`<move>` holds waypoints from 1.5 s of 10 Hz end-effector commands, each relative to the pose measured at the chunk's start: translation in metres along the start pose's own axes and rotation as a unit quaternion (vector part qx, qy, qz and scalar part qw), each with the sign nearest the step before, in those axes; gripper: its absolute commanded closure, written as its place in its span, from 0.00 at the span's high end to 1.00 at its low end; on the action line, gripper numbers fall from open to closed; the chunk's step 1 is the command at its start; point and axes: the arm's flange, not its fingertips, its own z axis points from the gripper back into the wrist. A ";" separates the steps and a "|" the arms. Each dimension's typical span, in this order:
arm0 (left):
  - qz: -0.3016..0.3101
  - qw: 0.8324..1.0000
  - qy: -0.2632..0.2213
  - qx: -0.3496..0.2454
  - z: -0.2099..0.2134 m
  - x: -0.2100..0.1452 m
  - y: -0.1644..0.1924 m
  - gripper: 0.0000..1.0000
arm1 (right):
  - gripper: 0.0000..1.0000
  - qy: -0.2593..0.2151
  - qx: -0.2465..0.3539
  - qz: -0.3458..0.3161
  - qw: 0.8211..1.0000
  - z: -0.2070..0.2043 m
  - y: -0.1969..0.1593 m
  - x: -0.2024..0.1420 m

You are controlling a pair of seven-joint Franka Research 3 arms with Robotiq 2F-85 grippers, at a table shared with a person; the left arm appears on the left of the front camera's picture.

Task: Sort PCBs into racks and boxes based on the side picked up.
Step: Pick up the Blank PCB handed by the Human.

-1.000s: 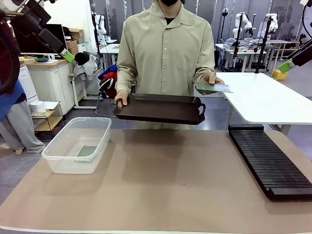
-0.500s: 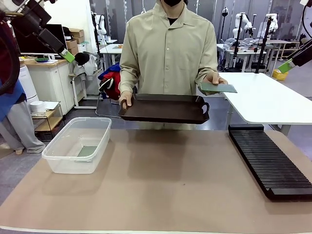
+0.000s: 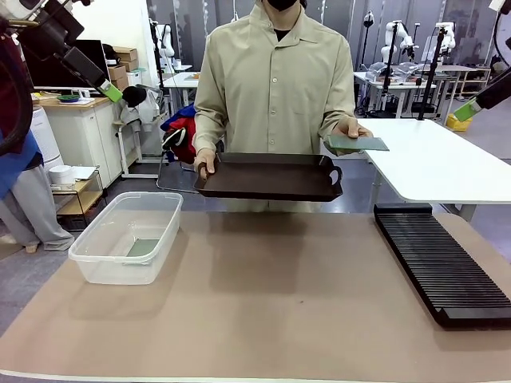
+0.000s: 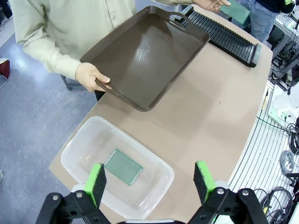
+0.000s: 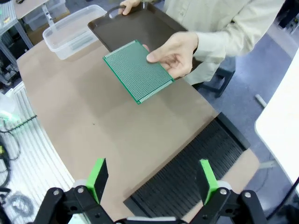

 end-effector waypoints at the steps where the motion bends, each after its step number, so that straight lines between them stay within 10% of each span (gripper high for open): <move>1: -0.001 1.000 0.002 -0.003 0.000 0.000 -0.002 1.00 | 1.00 0.012 0.064 -0.100 0.993 -0.008 -0.028 0.014; 9: -0.001 1.000 0.002 -0.003 0.000 0.000 -0.002 1.00 | 1.00 0.047 0.286 -0.336 0.896 -0.083 -0.103 0.001; 15: -0.001 1.000 0.002 -0.003 0.000 0.000 -0.002 1.00 | 1.00 0.046 0.278 -0.304 0.910 -0.084 -0.099 -0.009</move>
